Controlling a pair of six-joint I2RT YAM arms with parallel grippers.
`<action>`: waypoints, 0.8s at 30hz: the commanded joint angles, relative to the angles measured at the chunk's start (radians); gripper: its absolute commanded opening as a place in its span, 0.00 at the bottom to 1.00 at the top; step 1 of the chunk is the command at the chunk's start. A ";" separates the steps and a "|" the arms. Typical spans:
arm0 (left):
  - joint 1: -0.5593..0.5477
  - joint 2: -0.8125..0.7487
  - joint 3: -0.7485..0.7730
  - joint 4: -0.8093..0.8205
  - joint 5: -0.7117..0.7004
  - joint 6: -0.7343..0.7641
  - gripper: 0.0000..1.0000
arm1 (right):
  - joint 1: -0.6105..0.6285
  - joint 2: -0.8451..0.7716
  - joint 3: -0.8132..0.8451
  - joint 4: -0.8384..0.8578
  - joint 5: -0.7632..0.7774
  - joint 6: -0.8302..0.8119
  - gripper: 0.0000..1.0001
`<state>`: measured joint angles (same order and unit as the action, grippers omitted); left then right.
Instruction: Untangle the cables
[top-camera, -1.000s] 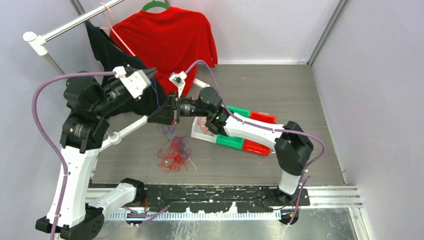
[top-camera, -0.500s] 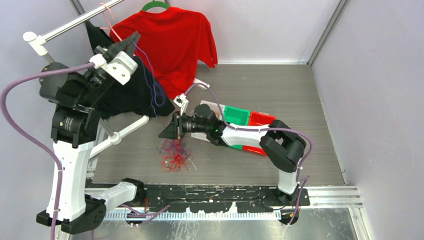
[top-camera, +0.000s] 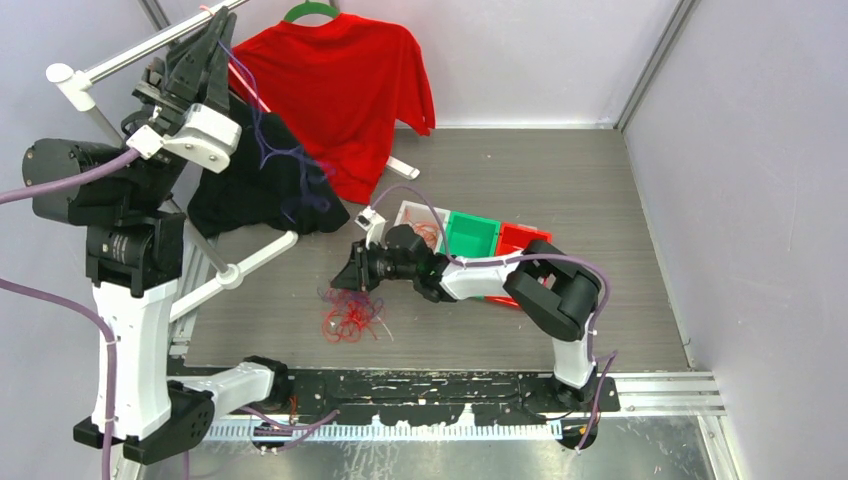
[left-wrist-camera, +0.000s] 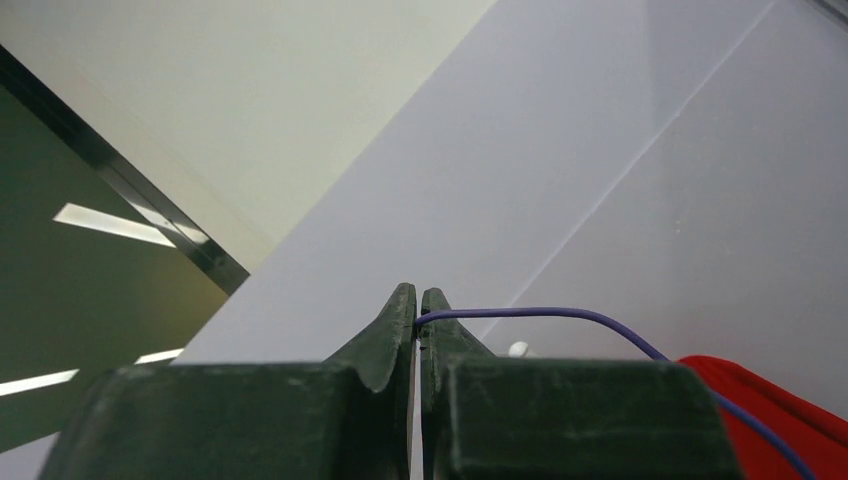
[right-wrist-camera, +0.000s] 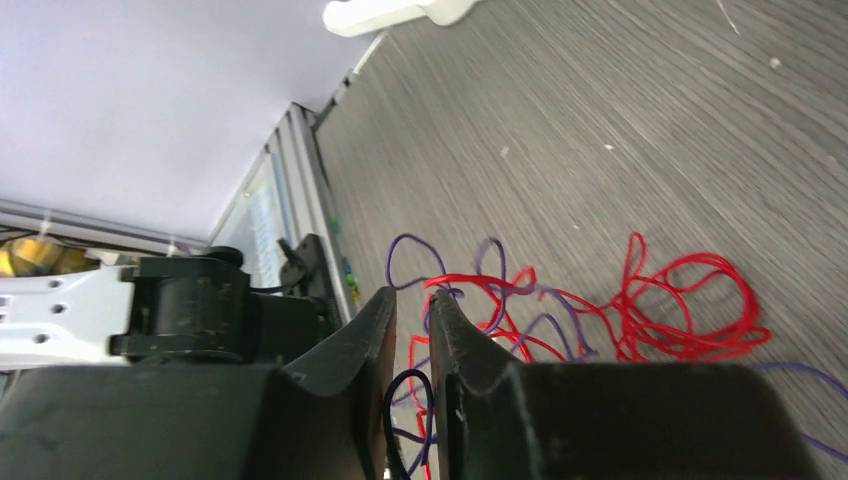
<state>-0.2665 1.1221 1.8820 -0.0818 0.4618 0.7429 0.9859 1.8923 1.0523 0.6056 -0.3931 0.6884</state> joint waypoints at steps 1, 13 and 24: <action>-0.001 0.026 0.061 0.194 0.012 0.046 0.00 | 0.008 0.025 -0.003 -0.001 0.068 -0.038 0.25; -0.001 0.120 0.235 0.212 0.031 0.038 0.00 | 0.021 -0.024 -0.037 -0.019 0.167 -0.051 0.38; -0.002 -0.143 -0.254 0.036 0.303 -0.194 0.00 | -0.072 -0.465 0.060 -0.370 0.162 -0.290 0.76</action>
<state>-0.2665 1.0218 1.7123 0.0074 0.6254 0.6739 0.9428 1.5742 1.0340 0.3485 -0.2367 0.5232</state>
